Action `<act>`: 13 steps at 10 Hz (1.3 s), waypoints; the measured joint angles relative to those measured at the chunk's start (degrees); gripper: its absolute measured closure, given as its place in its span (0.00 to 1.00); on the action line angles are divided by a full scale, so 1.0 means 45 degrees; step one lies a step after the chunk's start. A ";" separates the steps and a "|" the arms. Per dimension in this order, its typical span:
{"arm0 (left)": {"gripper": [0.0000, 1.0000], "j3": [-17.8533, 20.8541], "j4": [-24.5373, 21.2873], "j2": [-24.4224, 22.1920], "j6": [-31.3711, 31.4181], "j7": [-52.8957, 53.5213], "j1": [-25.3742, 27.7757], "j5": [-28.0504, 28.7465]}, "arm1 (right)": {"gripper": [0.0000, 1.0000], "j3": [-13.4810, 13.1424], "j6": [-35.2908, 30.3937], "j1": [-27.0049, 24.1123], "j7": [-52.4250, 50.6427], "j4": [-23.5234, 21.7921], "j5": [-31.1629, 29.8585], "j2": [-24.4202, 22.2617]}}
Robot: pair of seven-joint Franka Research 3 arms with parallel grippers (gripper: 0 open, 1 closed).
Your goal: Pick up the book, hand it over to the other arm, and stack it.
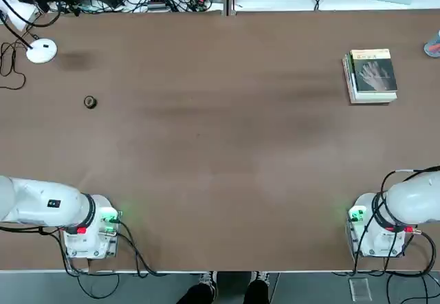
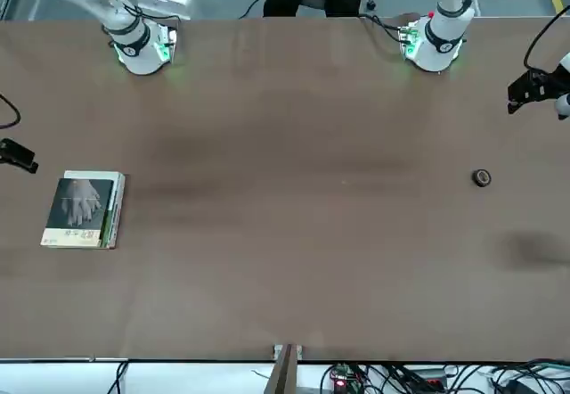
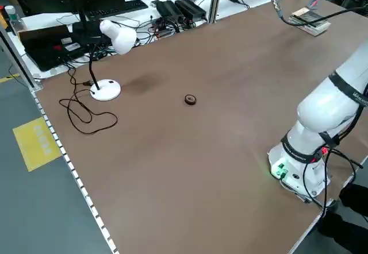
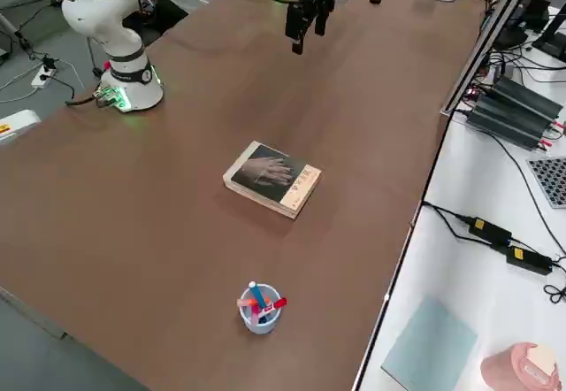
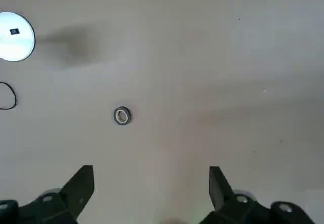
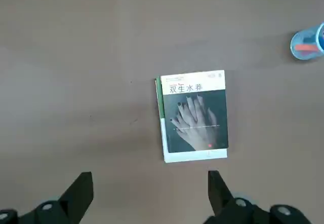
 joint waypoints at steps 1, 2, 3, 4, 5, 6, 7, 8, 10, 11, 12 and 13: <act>0.00 -0.0005 0.0005 0.0000 0.0000 0.0000 -0.0003 0.0000 | 0.00 0.0117 -0.0054 -0.0006 0.0039 0.0020 -0.0001 -0.0201; 0.00 -0.0007 0.0008 0.0000 0.0000 0.0000 -0.0004 0.0000 | 0.00 0.0227 -0.0191 -0.0006 0.0073 0.0089 -0.0002 -0.0371; 0.00 -0.0009 0.0009 0.0000 0.0000 0.0000 -0.0004 0.0000 | 0.00 0.0300 -0.0374 -0.0006 0.0104 0.0155 -0.0005 -0.0513; 0.00 -0.0015 0.0009 0.0001 0.0000 0.0000 -0.0004 0.0000 | 0.00 0.0328 -0.0497 -0.0008 0.0112 0.0203 -0.0014 -0.0604; 0.00 -0.0024 0.0009 0.0001 0.0000 0.0000 -0.0006 0.0000 | 0.00 0.0333 -0.0545 -0.0015 0.0113 0.0234 -0.0023 -0.0642; 0.00 -0.0033 0.0010 0.0001 0.0000 0.0000 -0.0007 0.0000 | 0.00 0.0334 -0.0551 -0.0024 0.0113 0.0242 -0.0026 -0.0642; 0.00 -0.0036 0.0010 0.0001 0.0000 0.0000 -0.0008 0.0000 | 0.00 0.0337 -0.0559 -0.0027 0.0113 0.0240 -0.0029 -0.0630; 0.00 -0.0037 0.0010 0.0001 0.0000 0.0000 -0.0008 0.0000 | 0.00 0.0341 -0.0587 -0.0027 0.0116 0.0236 -0.0031 -0.0618; 0.00 -0.0037 0.0010 0.0001 0.0000 0.0000 -0.0008 0.0000 | 0.00 0.0352 -0.0626 -0.0027 0.0138 0.0214 -0.0035 -0.0592; 0.00 -0.0037 0.0010 0.0001 0.0000 0.0000 -0.0008 0.0000 | 0.00 0.0362 -0.0627 -0.0027 0.0147 0.0206 -0.0041 -0.0580; 0.00 -0.0037 0.0010 0.0001 0.0000 0.0000 -0.0008 0.0000 | 0.00 0.0377 -0.0627 -0.0027 0.0152 0.0194 -0.0047 -0.0574; 0.00 -0.0038 0.0010 0.0001 0.0000 0.0000 -0.0009 0.0000 | 0.00 0.0400 -0.0627 -0.0027 0.0167 0.0190 -0.0054 -0.0572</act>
